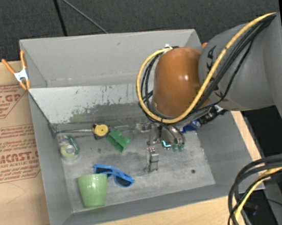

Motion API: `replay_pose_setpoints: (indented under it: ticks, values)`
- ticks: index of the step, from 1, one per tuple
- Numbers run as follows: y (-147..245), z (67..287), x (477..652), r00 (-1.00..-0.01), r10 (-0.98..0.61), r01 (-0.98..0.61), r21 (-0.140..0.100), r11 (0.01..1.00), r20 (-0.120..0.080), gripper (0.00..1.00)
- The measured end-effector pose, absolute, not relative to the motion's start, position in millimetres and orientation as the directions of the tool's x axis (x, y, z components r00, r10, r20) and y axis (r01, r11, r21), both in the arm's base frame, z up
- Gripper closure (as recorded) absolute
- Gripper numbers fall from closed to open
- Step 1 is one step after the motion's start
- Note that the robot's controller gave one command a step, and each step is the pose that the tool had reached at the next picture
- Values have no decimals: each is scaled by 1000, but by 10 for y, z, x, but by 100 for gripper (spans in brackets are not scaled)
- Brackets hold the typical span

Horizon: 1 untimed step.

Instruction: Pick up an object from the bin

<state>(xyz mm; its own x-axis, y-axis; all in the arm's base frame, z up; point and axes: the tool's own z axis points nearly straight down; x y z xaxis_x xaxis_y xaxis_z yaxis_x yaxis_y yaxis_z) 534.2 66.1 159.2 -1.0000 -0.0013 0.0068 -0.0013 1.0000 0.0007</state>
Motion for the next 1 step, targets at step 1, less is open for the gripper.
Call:
replay_pose_setpoints:
  ticks: [1]
  values:
    - [1305, 739, 4888, -1000, -22, -22, 2, 1000, 10, 0]
